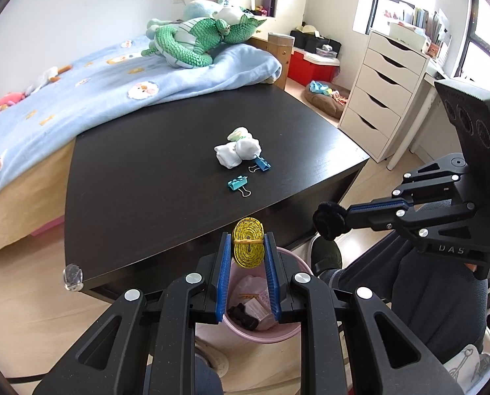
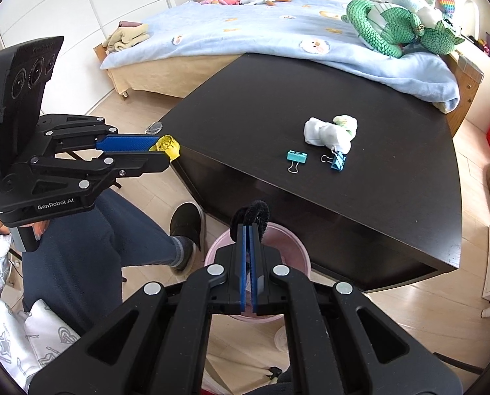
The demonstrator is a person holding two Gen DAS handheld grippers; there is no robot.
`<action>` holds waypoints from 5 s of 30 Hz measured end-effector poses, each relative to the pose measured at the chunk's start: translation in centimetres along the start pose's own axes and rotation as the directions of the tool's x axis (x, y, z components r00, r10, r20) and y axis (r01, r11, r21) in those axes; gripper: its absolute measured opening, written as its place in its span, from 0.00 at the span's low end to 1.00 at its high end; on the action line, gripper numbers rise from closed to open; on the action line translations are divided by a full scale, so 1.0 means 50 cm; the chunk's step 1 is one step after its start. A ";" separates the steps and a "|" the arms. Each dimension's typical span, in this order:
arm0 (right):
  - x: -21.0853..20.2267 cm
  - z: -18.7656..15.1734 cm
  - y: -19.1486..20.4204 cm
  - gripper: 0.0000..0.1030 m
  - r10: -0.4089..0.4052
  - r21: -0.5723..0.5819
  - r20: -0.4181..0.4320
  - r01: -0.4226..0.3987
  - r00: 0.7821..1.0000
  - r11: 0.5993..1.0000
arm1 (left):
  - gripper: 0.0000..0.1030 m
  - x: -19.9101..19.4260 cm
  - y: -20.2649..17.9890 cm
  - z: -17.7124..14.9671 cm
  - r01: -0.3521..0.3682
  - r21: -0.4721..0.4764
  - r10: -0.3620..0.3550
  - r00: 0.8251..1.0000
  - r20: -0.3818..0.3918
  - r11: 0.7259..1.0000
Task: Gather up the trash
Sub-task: 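Lift the hair tie with the right tool while the left tool carries the tape over the wastebasket, then open the right tool over the wastebasket to drop the hair tie, then open the left tool over the wastebasket to drop the tape roll, then move the right tool toward the blue binder clip on the table, then grasp the blue binder clip with the right tool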
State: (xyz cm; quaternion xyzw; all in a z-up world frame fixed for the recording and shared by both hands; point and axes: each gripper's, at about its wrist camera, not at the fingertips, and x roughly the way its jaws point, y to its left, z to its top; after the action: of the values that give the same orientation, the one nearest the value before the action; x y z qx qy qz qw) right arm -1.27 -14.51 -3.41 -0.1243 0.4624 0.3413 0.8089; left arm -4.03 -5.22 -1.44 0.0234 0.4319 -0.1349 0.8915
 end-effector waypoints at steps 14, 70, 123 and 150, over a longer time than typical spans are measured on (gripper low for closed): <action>0.003 0.004 -0.002 0.29 -0.003 0.009 -0.002 0.003 1.000 1.000 | 0.19 -0.006 -0.003 0.002 0.016 0.005 -0.016 1.000 0.008 1.000; -0.094 -0.005 -0.105 0.95 -0.163 0.216 0.104 0.138 0.981 0.967 | 0.86 0.031 -0.053 0.011 0.106 0.021 -0.106 0.994 -0.015 0.994; 0.201 0.171 -0.237 0.95 -0.095 0.298 -0.165 0.141 0.982 0.944 | 0.93 0.055 0.069 0.058 -0.012 -0.178 0.019 0.999 0.033 0.984; 0.280 0.184 -0.248 0.20 -0.140 0.265 -0.262 0.211 0.955 0.941 | 0.93 0.083 0.079 0.052 0.003 -0.204 0.000 1.000 0.014 0.979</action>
State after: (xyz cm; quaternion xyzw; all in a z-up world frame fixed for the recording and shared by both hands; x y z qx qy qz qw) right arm 17.86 -12.78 -11.53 -0.0857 0.5884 0.1784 0.7840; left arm 1.44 -2.74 -3.32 -0.0696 0.4374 -0.0907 0.8920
